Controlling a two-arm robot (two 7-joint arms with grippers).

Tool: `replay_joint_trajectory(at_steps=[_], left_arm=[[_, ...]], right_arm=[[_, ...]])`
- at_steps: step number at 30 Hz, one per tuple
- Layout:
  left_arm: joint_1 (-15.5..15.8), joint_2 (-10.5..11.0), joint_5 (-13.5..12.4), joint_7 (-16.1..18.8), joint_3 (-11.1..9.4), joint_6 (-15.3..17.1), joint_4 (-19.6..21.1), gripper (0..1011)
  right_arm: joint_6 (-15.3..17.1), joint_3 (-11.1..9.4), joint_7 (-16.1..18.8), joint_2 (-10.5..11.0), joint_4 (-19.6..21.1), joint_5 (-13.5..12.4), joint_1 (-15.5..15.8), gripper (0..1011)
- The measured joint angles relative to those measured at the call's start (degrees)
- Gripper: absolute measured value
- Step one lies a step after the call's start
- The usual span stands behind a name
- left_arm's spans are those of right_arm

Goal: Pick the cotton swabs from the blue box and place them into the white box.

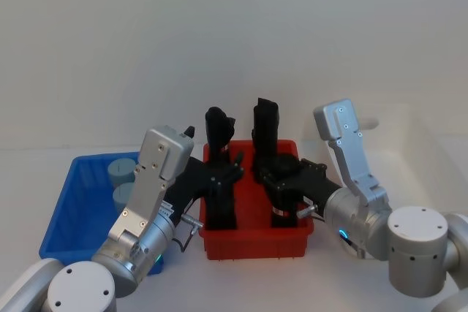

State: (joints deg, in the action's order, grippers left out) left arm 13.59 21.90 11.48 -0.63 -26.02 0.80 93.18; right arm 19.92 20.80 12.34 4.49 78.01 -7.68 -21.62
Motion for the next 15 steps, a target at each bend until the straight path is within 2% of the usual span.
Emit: replay_joint_trajectory(at_steps=[8,15], left_arm=[[0.0,0.0,0.0,0.0,0.0,0.0,0.0,1000],[0.0,0.0,0.0,0.0,0.0,0.0,0.0,1000]], right_arm=[[-0.6,-0.2,-0.1,0.0,0.3,-0.3,-0.1,485],[-2.7,-0.6,-0.7,-0.1,1.7,-1.2,-0.4,485]])
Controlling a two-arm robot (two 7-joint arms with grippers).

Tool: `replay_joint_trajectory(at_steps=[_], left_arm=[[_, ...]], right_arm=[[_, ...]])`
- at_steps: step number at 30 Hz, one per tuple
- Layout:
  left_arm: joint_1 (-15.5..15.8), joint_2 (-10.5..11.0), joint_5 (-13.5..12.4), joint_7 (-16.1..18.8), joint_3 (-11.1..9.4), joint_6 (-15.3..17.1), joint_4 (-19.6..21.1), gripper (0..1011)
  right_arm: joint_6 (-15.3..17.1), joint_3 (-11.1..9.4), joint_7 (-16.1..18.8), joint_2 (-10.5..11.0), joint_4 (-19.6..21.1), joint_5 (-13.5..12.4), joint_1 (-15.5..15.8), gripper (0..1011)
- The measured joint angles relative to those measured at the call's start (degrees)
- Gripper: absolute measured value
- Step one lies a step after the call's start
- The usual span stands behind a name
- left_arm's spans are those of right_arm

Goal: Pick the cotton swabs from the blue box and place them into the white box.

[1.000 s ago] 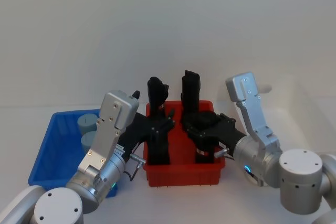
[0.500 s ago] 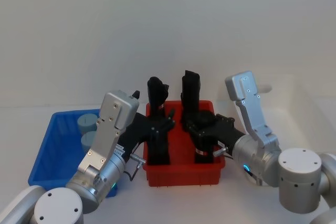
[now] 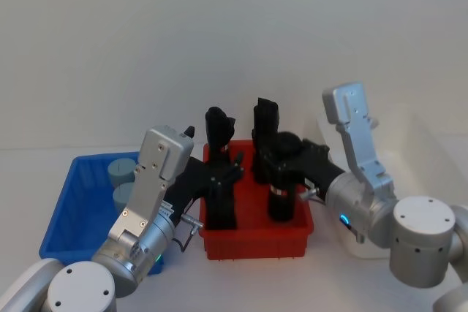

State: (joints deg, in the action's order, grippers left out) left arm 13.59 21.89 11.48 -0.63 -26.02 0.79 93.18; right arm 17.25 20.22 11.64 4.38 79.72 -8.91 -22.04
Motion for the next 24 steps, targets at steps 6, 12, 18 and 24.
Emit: replay_joint_trajectory(at_steps=[6,12,18,24], left_arm=[[0.0,0.0,0.0,0.0,0.0,0.0,0.0,1000],[0.0,0.0,0.0,0.0,0.0,0.0,0.0,1000],[0.0,0.0,0.0,0.0,0.0,0.0,0.0,999],[0.0,0.0,0.0,0.0,0.0,0.0,0.0,1000]], right_arm=[[-2.2,-0.5,-0.8,-0.1,1.8,-0.9,-0.5,485],[-4.5,-1.2,-1.5,-0.2,3.8,-1.6,-1.3,485],[-6.7,-2.1,-2.6,-0.3,5.8,-1.8,-2.7,485],[-8.8,-3.2,-4.0,-0.1,7.4,-0.8,-4.2,484]])
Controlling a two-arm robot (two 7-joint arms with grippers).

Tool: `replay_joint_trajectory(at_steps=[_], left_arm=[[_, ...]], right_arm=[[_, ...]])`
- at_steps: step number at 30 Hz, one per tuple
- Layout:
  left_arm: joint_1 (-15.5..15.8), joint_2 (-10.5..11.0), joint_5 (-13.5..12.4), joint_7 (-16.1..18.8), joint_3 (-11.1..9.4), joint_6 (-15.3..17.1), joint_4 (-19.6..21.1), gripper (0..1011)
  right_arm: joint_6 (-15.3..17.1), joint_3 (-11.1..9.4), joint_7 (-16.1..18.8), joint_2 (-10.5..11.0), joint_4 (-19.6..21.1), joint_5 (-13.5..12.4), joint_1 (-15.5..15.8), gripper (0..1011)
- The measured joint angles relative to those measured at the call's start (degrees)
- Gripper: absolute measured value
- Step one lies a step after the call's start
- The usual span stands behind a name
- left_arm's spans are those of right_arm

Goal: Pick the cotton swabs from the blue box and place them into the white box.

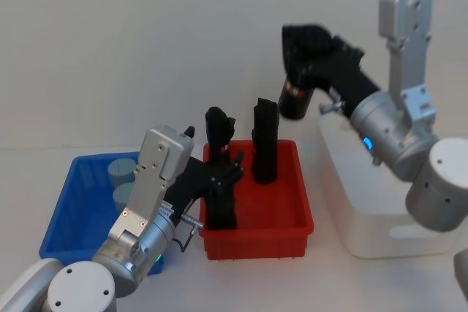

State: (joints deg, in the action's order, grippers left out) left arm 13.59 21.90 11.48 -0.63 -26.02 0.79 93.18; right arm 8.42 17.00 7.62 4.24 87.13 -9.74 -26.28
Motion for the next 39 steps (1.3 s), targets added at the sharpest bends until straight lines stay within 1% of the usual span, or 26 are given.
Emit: replay_joint_trajectory(at_steps=[5,9,10,12,15,19,23,28,33,39], left_arm=[[0.0,0.0,0.0,0.0,0.0,0.0,0.0,1000],[0.0,0.0,0.0,0.0,0.0,0.0,0.0,1000],[0.0,0.0,0.0,0.0,0.0,0.0,0.0,1000],[0.0,0.0,0.0,0.0,0.0,0.0,0.0,1000],[0.0,0.0,0.0,0.0,0.0,0.0,0.0,1000],[0.0,0.0,0.0,0.0,0.0,0.0,0.0,1000],[0.0,0.0,0.0,0.0,0.0,0.0,0.0,1000],[0.0,0.0,0.0,0.0,0.0,0.0,0.0,1000],[0.0,0.0,0.0,0.0,0.0,0.0,0.0,1000],[0.0,0.0,0.0,0.0,0.0,0.0,0.0,1000]], right_arm=[[-1.5,-0.9,-1.4,0.3,0.9,1.3,-1.2,484],[-2.9,-1.6,-2.8,0.6,1.4,2.8,-2.0,485],[-3.5,-2.0,-3.5,0.8,1.6,3.5,-2.3,485],[-3.9,-2.3,-4.1,1.0,1.7,4.1,-2.5,485],[-5.3,-2.9,-5.9,1.4,1.7,5.8,-2.7,485],[-6.5,-3.1,-7.5,1.7,1.3,7.2,-2.4,485],[-7.3,-3.2,-8.6,1.9,0.6,8.0,-1.7,484],[-7.9,-3.0,-9.4,1.9,-0.7,8.3,-0.7,484],[-8.6,-2.4,-10.2,1.6,-3.3,8.4,0.4,484],[-9.2,-2.2,-11.7,1.2,-5.9,8.7,1.0,484]])
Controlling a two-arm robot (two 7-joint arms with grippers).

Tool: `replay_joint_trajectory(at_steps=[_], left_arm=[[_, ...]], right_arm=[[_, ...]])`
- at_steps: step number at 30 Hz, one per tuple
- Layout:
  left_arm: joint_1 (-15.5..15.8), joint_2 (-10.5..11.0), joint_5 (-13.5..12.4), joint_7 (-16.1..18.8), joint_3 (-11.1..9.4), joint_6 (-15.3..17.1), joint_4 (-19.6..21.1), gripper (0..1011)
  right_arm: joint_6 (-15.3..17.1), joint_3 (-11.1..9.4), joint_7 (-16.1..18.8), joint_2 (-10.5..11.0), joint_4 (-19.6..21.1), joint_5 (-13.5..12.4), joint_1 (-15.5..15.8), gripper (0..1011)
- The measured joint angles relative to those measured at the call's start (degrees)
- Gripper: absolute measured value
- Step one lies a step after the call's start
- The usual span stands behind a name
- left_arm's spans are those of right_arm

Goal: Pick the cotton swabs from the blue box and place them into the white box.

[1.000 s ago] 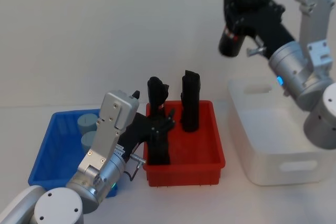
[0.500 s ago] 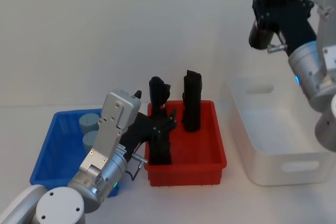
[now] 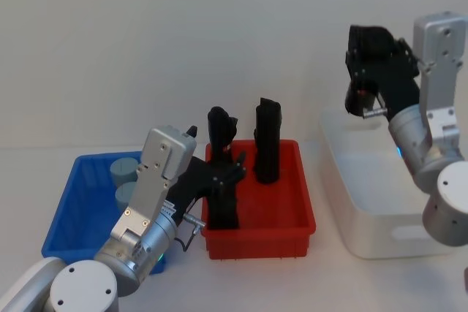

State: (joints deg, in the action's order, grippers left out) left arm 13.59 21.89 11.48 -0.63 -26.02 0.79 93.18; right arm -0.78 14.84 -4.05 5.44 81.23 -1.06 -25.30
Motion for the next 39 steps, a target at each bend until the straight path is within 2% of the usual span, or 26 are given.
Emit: replay_joint_trajectory(at_steps=[6,18,23,24,26,28,30,32,36,39], left_arm=[[0.0,0.0,0.0,0.0,0.0,0.0,0.0,999],[0.0,0.0,0.0,0.0,0.0,0.0,0.0,1000],[0.0,0.0,0.0,0.0,0.0,0.0,0.0,1000],[0.0,0.0,0.0,0.0,0.0,0.0,0.0,1000],[0.0,0.0,0.0,0.0,0.0,0.0,0.0,999],[0.0,0.0,0.0,0.0,0.0,0.0,0.0,1000],[0.0,0.0,0.0,0.0,0.0,0.0,0.0,999],[0.0,0.0,0.0,0.0,0.0,0.0,0.0,1000],[0.0,0.0,0.0,0.0,0.0,0.0,0.0,1000],[0.0,0.0,0.0,0.0,0.0,0.0,0.0,1000]], right_arm=[[-0.4,-0.3,-1.5,0.0,-1.8,0.3,0.1,484],[-3.5,-1.5,-4.1,-0.2,-4.3,0.1,-1.2,499],[-4.2,-1.8,-4.6,-0.3,-4.7,-0.1,-1.7,644],[-4.4,-1.8,-4.7,-0.4,-4.9,-0.2,-1.8,700],[-4.6,-1.9,-4.8,-0.4,-5.0,-0.2,-1.9,712],[-4.8,-2.0,-4.9,-0.5,-5.1,-0.3,-2.0,813],[-4.9,-2.0,-5.0,-0.5,-5.2,-0.3,-2.1,845],[-5.0,-2.1,-5.1,-0.5,-5.3,-0.3,-2.1,919],[-5.3,-2.1,-5.2,-0.5,-5.4,-0.4,-2.2,1000],[-5.4,-2.2,-5.3,-0.5,-5.5,-0.4,-2.3,1002]])
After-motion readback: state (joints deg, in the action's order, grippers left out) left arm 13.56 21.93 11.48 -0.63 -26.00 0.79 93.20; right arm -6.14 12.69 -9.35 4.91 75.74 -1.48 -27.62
